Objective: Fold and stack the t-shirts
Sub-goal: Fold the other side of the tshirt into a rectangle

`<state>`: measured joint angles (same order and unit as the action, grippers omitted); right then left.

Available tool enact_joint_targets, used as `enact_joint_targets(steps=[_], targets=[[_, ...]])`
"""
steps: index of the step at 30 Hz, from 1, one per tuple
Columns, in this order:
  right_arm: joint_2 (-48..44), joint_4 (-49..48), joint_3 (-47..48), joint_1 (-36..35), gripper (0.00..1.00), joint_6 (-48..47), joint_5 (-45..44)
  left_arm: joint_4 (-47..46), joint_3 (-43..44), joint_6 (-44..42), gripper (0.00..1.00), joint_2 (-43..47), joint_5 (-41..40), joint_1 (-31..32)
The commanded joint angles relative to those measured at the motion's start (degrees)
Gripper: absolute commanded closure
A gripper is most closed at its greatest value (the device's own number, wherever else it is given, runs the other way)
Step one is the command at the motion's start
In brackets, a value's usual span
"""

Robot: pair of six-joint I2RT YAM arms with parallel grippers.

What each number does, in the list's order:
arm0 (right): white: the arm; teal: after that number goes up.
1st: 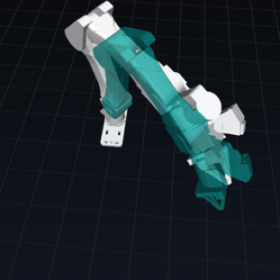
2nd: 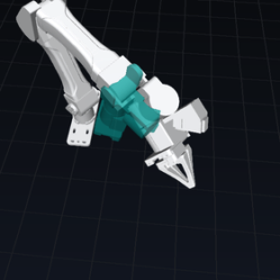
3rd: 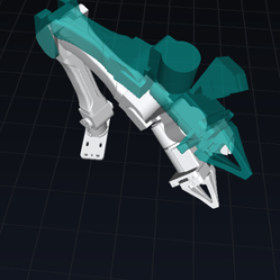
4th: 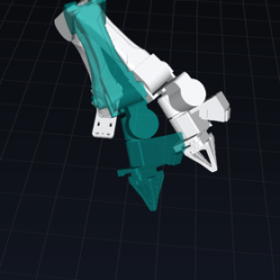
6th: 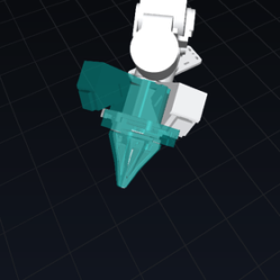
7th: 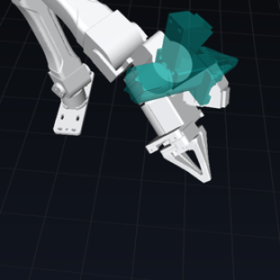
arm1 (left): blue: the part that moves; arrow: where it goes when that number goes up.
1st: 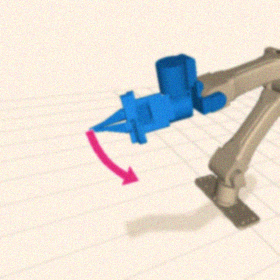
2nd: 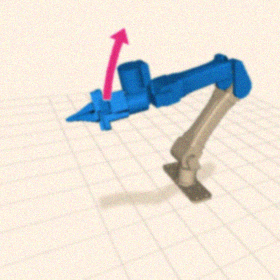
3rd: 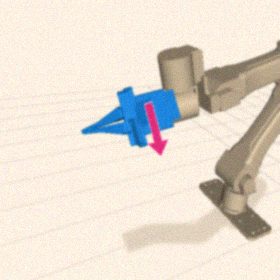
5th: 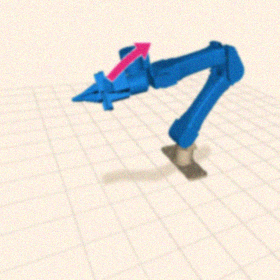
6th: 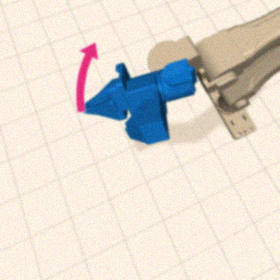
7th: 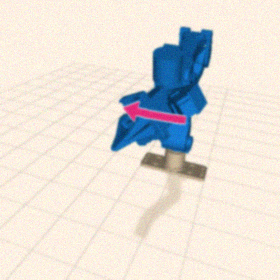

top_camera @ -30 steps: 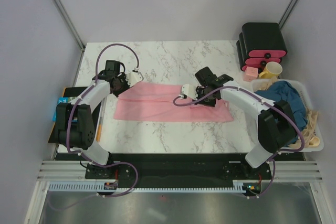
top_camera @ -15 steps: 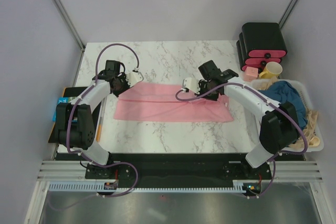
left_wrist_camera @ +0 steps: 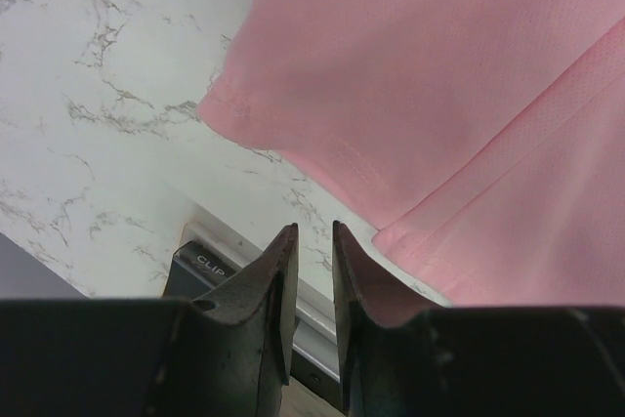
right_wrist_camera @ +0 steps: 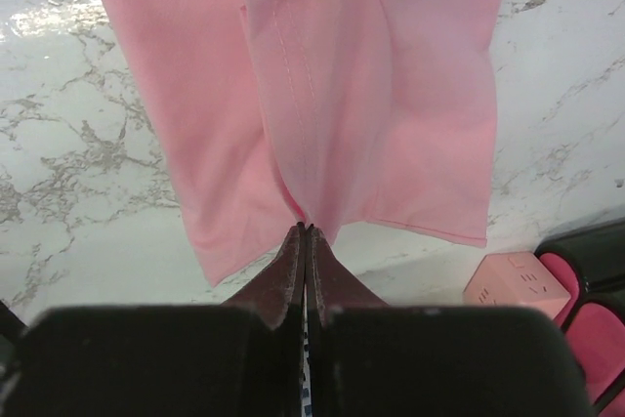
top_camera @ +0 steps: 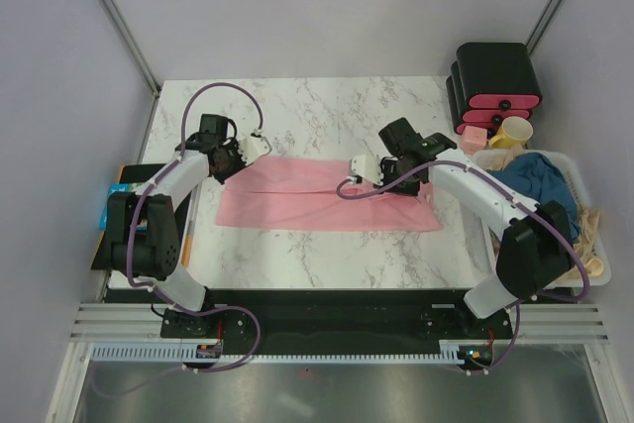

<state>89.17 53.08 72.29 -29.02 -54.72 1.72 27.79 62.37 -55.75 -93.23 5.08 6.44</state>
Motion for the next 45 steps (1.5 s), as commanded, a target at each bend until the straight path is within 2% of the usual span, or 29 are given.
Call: enact_joint_targets(steps=[1,2,3,5,7,15,26,45], targets=[[-0.8,2.8,-1.8,-0.7,0.94,-1.3,1.4,0.5,0.2,2.0,0.72,-0.5,1.7,-0.3],[-0.6,3.0,-2.2,-1.4,0.86,-1.3,1.3,0.4,0.3,2.0,0.72,-0.6,1.7,-0.3],[0.0,3.1,-2.5,-1.7,0.67,-1.3,1.3,0.4,0.3,1.9,0.72,-0.6,1.8,-0.3],[0.3,3.3,-3.5,-2.4,0.56,-1.4,1.3,0.4,0.3,1.8,0.72,-0.7,1.8,-0.3],[0.9,3.0,-3.8,-2.6,0.54,-1.4,1.4,0.5,0.2,1.5,0.72,-0.7,1.9,-0.3],[3.1,1.1,-1.5,-2.9,0.53,-0.4,0.3,0.4,-1.4,-5.1,0.71,-2.6,5.0,0.0],[3.3,0.4,-0.7,-2.8,0.54,0.3,-0.1,-5.5,-1.4,-10.7,0.7,-8.1,2.0,-0.1],[4.7,0.0,1.4,-2.9,0.54,0.5,-0.9,-1.3,-4.6,-17.6,0.7,-1.7,6.3,0.0]])
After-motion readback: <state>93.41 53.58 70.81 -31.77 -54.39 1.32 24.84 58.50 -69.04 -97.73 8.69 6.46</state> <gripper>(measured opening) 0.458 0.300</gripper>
